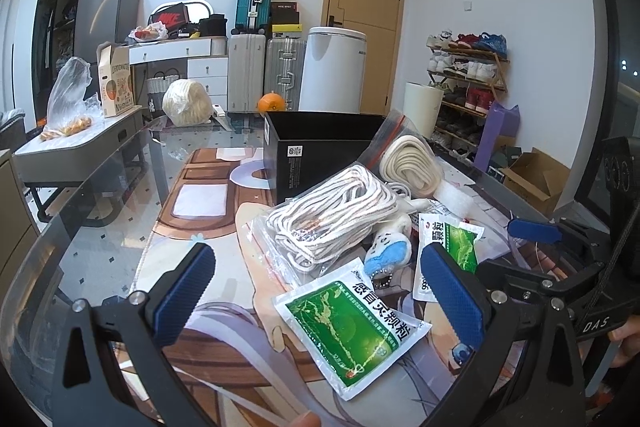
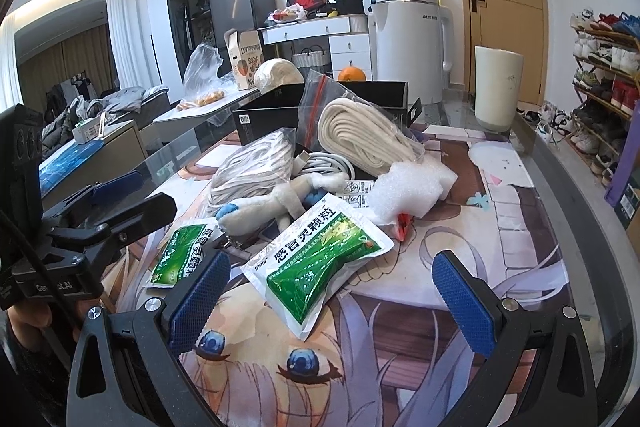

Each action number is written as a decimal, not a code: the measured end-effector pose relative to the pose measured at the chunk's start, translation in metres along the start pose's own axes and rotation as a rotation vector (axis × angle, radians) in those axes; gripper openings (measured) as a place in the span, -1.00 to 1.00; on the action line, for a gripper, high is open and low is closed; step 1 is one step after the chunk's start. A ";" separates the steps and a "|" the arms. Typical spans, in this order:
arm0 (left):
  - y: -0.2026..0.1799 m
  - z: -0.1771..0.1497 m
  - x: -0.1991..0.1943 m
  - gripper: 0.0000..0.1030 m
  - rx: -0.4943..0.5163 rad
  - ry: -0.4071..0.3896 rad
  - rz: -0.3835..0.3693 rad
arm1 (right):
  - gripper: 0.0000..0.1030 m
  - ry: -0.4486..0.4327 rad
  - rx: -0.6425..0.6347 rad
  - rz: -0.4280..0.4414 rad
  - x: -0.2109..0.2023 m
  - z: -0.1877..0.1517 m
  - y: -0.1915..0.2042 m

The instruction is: Organize soft objects

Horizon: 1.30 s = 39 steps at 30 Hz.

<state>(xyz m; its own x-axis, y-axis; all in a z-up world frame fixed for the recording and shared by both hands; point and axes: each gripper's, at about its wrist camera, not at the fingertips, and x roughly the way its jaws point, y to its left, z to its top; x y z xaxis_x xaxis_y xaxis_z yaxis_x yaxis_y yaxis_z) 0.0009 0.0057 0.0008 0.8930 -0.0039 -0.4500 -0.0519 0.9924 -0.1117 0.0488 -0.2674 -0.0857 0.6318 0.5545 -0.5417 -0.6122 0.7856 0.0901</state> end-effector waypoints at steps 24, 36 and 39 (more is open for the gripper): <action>0.006 -0.002 0.002 1.00 0.012 0.006 0.032 | 0.99 0.132 0.010 -0.039 0.023 0.017 0.003; 0.020 -0.003 -0.005 1.00 -0.030 -0.018 0.078 | 0.99 0.217 0.023 -0.085 0.045 0.024 0.006; 0.023 -0.004 -0.005 1.00 -0.043 -0.020 0.082 | 0.99 0.246 0.009 -0.096 0.052 0.026 0.010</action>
<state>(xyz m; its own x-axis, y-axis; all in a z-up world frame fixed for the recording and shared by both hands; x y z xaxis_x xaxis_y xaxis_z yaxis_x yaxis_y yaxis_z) -0.0067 0.0280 -0.0025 0.8935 0.0802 -0.4419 -0.1441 0.9831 -0.1129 0.0882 -0.2236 -0.0913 0.5514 0.3947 -0.7350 -0.5499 0.8345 0.0356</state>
